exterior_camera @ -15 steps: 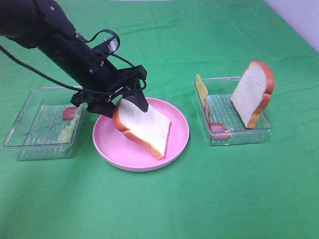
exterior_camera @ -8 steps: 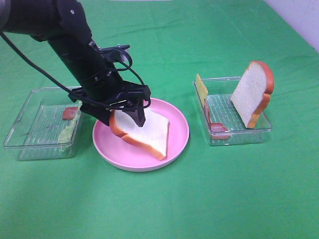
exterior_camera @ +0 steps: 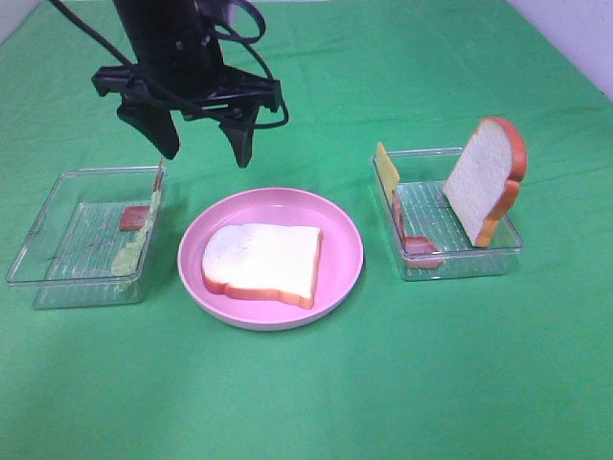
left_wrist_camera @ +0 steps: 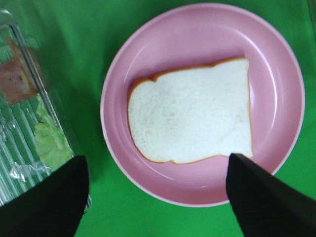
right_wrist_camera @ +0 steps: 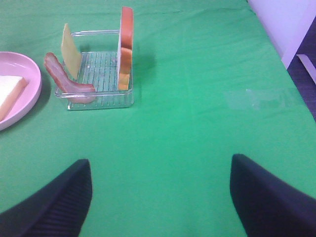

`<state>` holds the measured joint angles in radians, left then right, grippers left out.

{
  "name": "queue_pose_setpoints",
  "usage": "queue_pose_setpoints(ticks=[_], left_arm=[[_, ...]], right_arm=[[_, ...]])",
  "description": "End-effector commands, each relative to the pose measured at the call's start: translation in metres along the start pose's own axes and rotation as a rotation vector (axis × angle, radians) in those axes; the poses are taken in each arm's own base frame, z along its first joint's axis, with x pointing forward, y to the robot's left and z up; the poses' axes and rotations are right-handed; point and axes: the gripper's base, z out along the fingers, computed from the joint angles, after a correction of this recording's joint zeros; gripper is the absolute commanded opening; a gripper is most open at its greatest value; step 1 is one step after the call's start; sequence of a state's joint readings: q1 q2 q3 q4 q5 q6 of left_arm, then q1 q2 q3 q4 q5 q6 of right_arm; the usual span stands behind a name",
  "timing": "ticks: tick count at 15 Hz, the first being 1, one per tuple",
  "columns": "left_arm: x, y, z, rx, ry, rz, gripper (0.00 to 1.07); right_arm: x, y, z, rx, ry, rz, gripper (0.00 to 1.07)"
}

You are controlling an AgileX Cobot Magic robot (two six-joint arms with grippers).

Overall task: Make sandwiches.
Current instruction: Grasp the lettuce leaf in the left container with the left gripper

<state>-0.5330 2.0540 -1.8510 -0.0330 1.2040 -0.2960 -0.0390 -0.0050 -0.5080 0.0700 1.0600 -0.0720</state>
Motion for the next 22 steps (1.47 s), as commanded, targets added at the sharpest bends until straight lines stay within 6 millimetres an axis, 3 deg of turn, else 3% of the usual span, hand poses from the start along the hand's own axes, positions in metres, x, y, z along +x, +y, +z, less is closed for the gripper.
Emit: queue_pose_setpoints(ticks=[1, 6, 7, 12, 14, 17, 22], left_arm=[[0.006, 0.002, -0.021, -0.028, 0.022, -0.002, 0.74], [0.027, 0.015, -0.047, -0.06, 0.005, -0.034, 0.74], [0.045, 0.032, -0.049, -0.085, 0.041, -0.131, 0.74], [0.058, 0.056, -0.015, -0.16, 0.163, -0.172, 0.74], [0.057, 0.057, -0.004, -0.172, 0.183, -0.169, 0.74], [0.052, 0.059, 0.039, -0.195, 0.239, -0.163, 0.74], [0.049, 0.06, 0.069, -0.202, 0.256, -0.156, 0.73]], right_arm=[[0.001, 0.0, -0.001, 0.007, -0.015, -0.006, 0.74], [0.001, 0.0, -0.001, 0.006, -0.015, -0.006, 0.74], [0.001, 0.0, -0.001, 0.004, -0.015, -0.005, 0.74], [0.001, 0.0, -0.001, 0.003, -0.015, -0.005, 0.74], [0.001, 0.0, -0.001, 0.003, -0.015, -0.005, 0.74], [0.001, 0.0, -0.001, 0.003, -0.015, -0.005, 0.74], [0.001, 0.0, -0.001, 0.003, -0.015, -0.005, 0.74]])
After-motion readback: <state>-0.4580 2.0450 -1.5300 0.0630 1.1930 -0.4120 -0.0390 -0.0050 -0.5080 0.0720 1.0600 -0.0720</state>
